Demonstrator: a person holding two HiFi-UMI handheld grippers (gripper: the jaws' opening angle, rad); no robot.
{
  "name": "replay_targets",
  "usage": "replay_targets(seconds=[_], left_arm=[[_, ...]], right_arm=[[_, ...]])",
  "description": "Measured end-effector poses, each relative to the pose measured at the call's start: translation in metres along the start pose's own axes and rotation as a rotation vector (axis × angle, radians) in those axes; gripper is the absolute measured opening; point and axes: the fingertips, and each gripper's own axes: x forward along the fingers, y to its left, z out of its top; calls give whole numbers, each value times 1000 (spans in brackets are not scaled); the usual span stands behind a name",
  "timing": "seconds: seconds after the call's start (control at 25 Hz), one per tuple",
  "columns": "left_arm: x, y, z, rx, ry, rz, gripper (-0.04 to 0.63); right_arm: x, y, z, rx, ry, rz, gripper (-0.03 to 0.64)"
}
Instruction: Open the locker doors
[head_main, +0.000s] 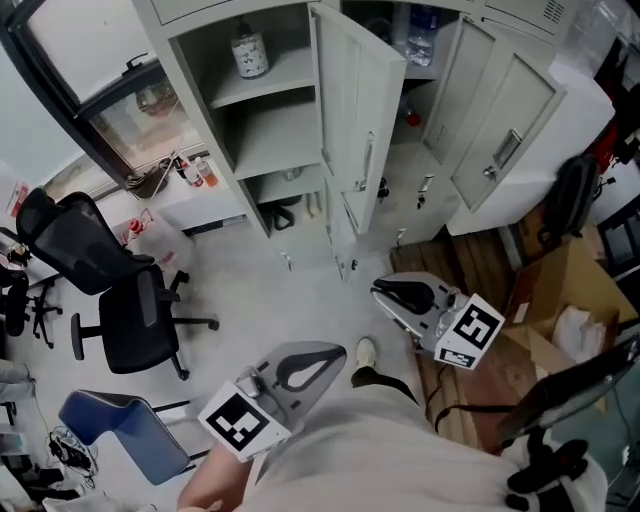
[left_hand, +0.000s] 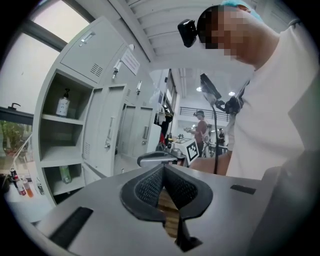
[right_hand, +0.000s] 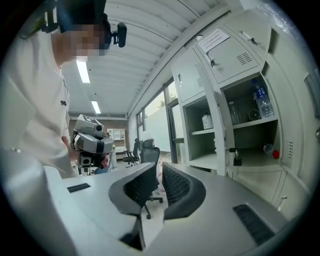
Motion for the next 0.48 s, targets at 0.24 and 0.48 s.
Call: replay_targets(seconds=[0.24, 0.48], left_arm=[[-52, -14, -27, -19, 21, 7, 11], [-89, -33, -45, -10, 14, 12, 11]], right_arm=[[9, 69, -7, 7, 10, -58, 32], [16, 130, -21, 4, 44, -60, 29]])
